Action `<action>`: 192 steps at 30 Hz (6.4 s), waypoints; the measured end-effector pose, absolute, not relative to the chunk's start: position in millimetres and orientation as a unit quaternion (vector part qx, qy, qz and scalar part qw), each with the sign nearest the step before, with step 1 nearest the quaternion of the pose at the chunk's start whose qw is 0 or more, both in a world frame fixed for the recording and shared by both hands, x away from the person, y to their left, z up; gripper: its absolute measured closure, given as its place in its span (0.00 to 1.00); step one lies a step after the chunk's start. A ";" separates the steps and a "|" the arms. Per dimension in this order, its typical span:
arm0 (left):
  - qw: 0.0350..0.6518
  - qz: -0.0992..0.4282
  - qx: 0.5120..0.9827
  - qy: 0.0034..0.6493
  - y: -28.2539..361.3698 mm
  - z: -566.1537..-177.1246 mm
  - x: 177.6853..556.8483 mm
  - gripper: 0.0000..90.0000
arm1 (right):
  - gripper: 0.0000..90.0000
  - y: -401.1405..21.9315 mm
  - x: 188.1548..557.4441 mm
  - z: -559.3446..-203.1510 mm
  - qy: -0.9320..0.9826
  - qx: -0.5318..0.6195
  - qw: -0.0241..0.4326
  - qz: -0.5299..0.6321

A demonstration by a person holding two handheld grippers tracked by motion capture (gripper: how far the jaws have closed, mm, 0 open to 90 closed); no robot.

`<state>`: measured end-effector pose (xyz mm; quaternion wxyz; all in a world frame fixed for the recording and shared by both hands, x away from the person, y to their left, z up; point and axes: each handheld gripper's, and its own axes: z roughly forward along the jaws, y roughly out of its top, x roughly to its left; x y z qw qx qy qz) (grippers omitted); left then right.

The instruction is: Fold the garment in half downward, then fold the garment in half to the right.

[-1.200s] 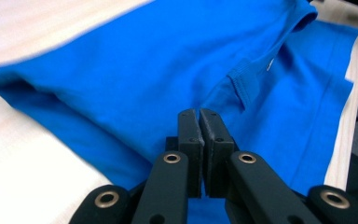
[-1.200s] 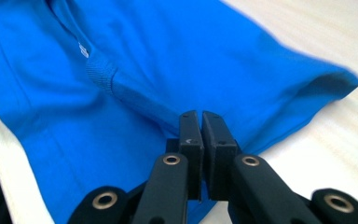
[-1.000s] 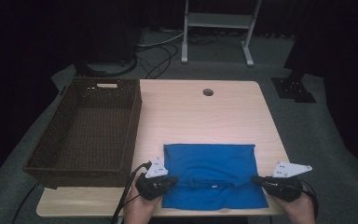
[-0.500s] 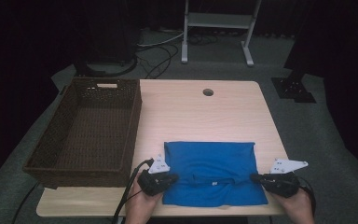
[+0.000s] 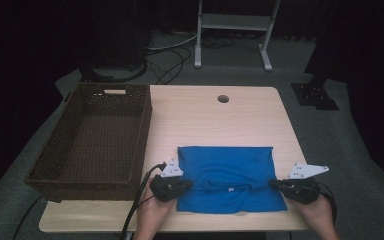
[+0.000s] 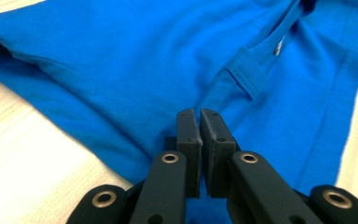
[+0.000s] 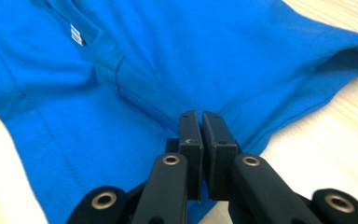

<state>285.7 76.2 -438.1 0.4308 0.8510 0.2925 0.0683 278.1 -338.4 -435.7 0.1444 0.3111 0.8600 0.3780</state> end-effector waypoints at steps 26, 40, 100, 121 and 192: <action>0.449 0.069 0.846 0.280 75.7 -423.2 278.3 0.38 | 0.35 -346.4 265.7 -427.8 0.832 0.308 0.139 0.441; 0.422 0.121 0.854 0.280 52.4 -424.8 305.8 0.00 | 0.00 -327.7 287.0 -429.4 0.835 0.312 0.150 0.428; 0.369 0.132 0.865 0.313 50.8 -438.5 295.1 0.00 | 0.00 -308.4 297.7 -448.9 0.869 0.302 0.130 0.369; 0.386 0.146 0.845 0.340 69.8 -435.4 297.4 0.05 | 0.00 -308.5 297.8 -448.9 0.870 0.302 0.130 0.369; 0.415 0.120 0.825 0.365 89.0 -443.1 278.2 0.90 | 0.00 -314.2 297.0 -448.2 0.881 0.270 0.114 0.371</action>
